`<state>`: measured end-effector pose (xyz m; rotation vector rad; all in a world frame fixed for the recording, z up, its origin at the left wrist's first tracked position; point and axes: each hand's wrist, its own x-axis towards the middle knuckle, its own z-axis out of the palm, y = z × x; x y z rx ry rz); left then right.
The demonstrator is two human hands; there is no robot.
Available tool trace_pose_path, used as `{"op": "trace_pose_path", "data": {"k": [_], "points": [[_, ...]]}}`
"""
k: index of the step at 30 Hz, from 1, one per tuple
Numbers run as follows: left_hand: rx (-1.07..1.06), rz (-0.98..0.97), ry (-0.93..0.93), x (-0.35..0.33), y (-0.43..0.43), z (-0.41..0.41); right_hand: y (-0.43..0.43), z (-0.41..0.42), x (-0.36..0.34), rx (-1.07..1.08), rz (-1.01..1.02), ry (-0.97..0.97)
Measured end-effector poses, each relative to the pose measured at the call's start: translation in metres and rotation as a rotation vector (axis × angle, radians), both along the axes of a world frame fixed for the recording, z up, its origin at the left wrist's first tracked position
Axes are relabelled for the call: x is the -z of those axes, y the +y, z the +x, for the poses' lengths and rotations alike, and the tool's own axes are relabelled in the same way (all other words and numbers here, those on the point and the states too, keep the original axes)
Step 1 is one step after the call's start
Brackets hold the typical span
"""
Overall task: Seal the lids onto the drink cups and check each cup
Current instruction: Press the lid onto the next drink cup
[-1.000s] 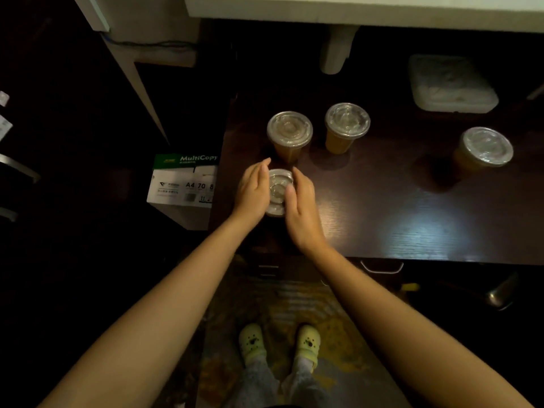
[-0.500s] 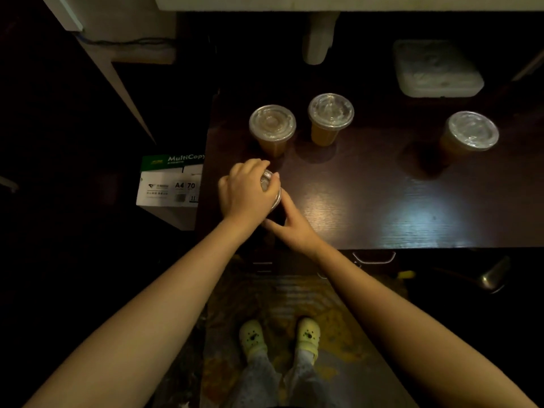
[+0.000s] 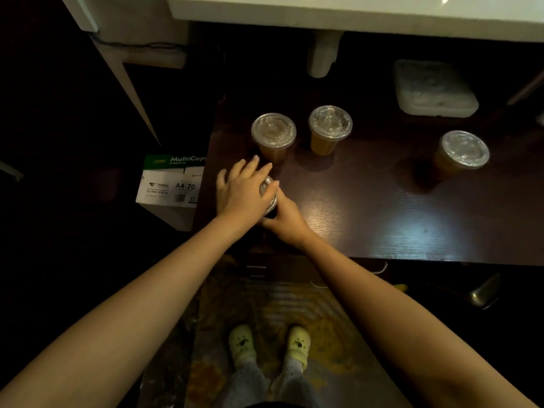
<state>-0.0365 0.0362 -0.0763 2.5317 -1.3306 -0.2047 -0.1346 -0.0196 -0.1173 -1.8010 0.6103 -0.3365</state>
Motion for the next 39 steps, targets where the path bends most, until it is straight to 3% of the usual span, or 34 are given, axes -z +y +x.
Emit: {"op": "trace_pose_path", "data": {"k": [2, 5, 10, 13, 15, 18, 20, 24, 31, 39], "points": [[-0.139, 0.014, 0.121, -0.003, -0.001, -0.008, 0.008, 0.001, 0.000, 0.071, -0.020, -0.045], [-0.340, -0.128, 0.299, -0.007, -0.008, -0.008, 0.032, 0.005, 0.007, 0.230, -0.010, -0.086], [-0.084, -0.150, 0.240, -0.011, -0.003, 0.013, 0.051, -0.004, 0.013, 0.268, -0.040, -0.105], [0.107, -0.131, 0.267, -0.013, -0.002, 0.025, 0.026, -0.006, 0.005, 0.120, 0.040, -0.113], [0.187, -0.100, 0.150, -0.013, -0.005, 0.028, 0.012, -0.001, 0.001, 0.021, 0.099, -0.083], [-0.007, -0.049, -0.002, -0.013, -0.008, 0.023, 0.007, 0.014, 0.008, 0.105, 0.095, -0.068], [-0.139, 0.015, 0.049, -0.012, -0.010, 0.014, 0.012, 0.024, 0.015, 0.213, 0.047, -0.101], [-0.177, 0.016, 0.082, -0.006, -0.012, 0.007, 0.027, 0.029, 0.019, 0.312, -0.029, -0.088], [-0.174, -0.077, 0.051, 0.003, -0.011, 0.009, -0.004, 0.009, 0.018, 0.060, 0.016, -0.015], [-0.151, -0.103, 0.050, 0.003, -0.010, 0.012, -0.008, 0.014, 0.012, 0.024, 0.109, -0.019]]}}
